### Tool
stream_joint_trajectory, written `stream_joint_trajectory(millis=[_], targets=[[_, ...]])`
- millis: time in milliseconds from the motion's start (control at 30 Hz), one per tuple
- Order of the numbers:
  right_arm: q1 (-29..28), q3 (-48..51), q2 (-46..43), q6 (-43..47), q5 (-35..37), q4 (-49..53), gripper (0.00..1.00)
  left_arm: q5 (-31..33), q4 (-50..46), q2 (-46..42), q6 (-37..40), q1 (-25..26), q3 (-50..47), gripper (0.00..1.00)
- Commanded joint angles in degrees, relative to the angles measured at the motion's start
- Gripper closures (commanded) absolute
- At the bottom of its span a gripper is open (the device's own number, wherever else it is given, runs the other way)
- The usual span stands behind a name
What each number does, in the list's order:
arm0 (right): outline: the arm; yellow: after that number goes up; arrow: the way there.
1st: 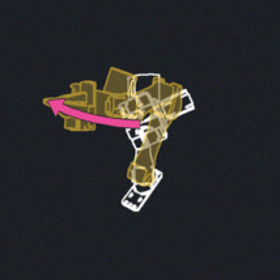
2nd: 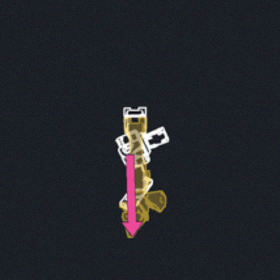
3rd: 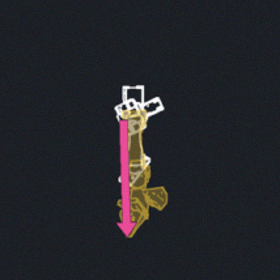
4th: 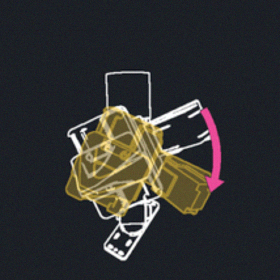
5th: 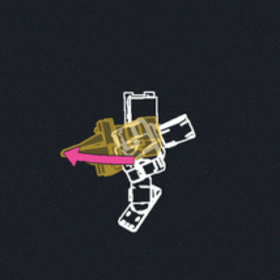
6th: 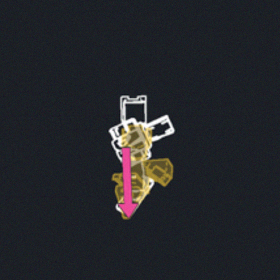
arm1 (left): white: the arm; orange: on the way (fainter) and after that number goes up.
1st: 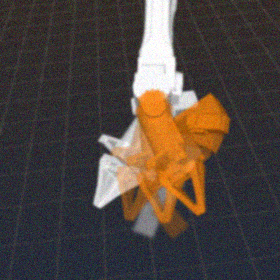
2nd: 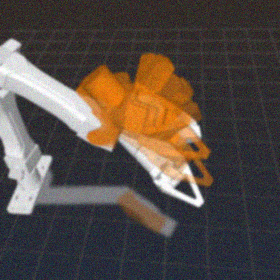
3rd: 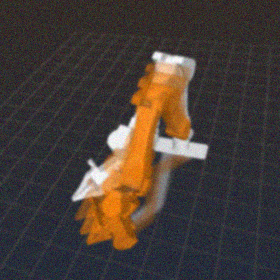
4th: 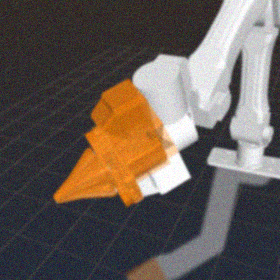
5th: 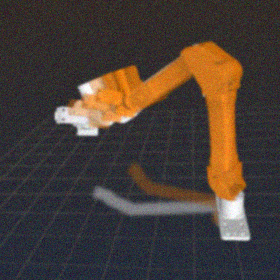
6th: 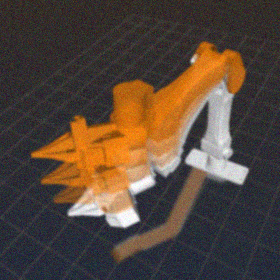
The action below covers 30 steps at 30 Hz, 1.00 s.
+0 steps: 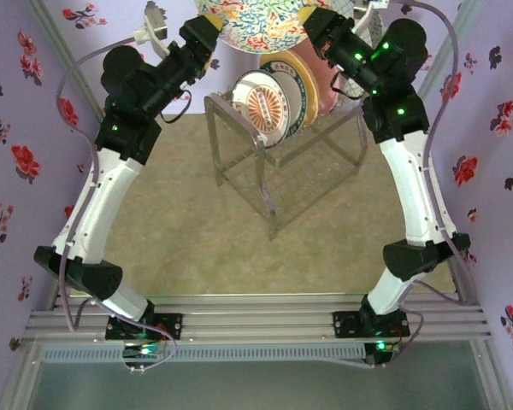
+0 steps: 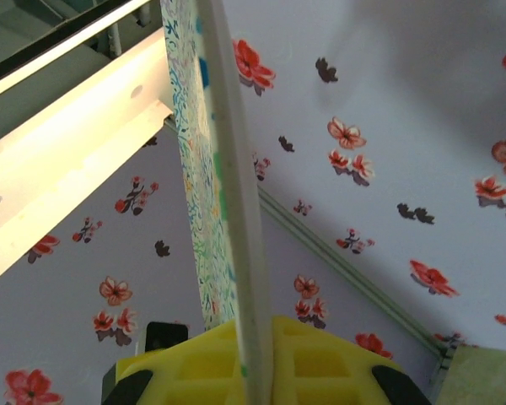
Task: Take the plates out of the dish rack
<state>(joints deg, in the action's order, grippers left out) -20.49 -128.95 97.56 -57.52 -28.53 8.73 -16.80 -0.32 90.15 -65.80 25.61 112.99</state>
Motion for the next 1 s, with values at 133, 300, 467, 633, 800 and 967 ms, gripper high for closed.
stream_joint_trajectory(millis=[133,300,467,633,800,967], targets=[[-1.9,-2.6,1.4,-2.5,-1.9,-3.8,1.0,-2.0,3.4,0.5,-3.0,-1.9,0.5,0.26],[-2.8,-3.3,2.6,-3.0,-2.3,-3.3,1.0,-2.7,3.5,1.0,-3.9,-2.4,0.5,0.38],[-3.4,-4.6,3.9,-3.5,-2.6,-2.9,1.0,-3.2,3.2,1.4,-4.2,-2.7,0.5,0.55],[-3.7,-5.2,4.6,-3.1,-2.9,-2.1,1.0,-3.3,2.7,1.5,-4.5,-2.9,0.5,0.98],[-3.7,-5.8,4.9,-1.9,-3.0,-1.8,0.96,-3.9,4.3,1.5,-5.7,-3.4,0.1,1.0],[-3.9,-5.8,3.8,3.0,-1.6,1.8,0.46,-4.1,9.3,1.6,-9.3,-5.0,-0.4,1.0]])
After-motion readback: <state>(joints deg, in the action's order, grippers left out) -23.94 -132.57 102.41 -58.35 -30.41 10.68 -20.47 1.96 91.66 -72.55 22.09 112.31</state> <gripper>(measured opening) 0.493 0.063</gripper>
